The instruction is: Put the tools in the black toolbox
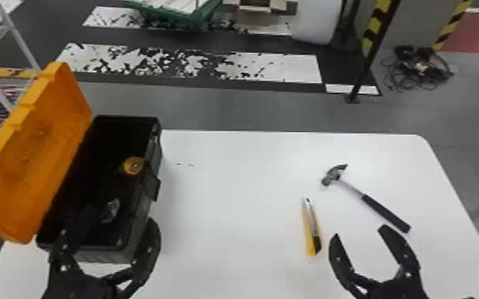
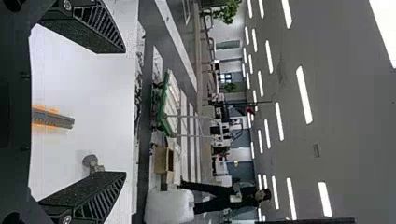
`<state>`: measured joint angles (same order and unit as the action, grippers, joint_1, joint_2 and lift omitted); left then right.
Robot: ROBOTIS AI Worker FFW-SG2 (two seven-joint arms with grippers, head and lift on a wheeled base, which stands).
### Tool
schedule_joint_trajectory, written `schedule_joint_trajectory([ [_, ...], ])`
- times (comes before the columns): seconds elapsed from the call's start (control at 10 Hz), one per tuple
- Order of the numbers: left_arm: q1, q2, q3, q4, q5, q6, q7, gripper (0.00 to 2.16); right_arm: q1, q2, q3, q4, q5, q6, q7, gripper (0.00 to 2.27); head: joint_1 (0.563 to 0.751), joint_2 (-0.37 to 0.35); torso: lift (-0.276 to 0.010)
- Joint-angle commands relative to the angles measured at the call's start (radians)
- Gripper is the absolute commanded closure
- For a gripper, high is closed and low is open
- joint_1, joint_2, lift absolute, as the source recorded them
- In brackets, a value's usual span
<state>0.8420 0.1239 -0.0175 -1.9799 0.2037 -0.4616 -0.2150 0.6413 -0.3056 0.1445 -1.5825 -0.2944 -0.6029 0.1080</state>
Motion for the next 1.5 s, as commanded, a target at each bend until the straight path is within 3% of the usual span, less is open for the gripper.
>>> schedule_joint_trajectory([
  [0.0, 0.000, 0.002, -0.002, 0.004, -0.001, -0.002, -0.003, 0.03, -0.023, 0.002, 0.014, 0.002, 0.000, 0.118, -0.039, 0.07, 0.695, -0.049, -0.039],
  [0.4, 0.000, 0.003, -0.004, 0.006, -0.001, -0.002, -0.006, 0.03, -0.098, 0.002, 0.066, -0.004, 0.011, 0.357, -0.160, 0.07, 0.695, -0.050, -0.039],
  [0.9, -0.003, 0.005, -0.004, 0.012, -0.001, -0.002, -0.007, 0.03, -0.170, 0.008, 0.129, -0.017, 0.029, 0.538, -0.281, 0.11, 0.695, -0.024, -0.039],
  [1.4, -0.001, 0.005, 0.001, 0.018, 0.003, -0.005, -0.007, 0.03, -0.218, 0.022, 0.161, -0.016, 0.038, 0.654, -0.321, 0.10, 0.695, 0.002, -0.039],
])
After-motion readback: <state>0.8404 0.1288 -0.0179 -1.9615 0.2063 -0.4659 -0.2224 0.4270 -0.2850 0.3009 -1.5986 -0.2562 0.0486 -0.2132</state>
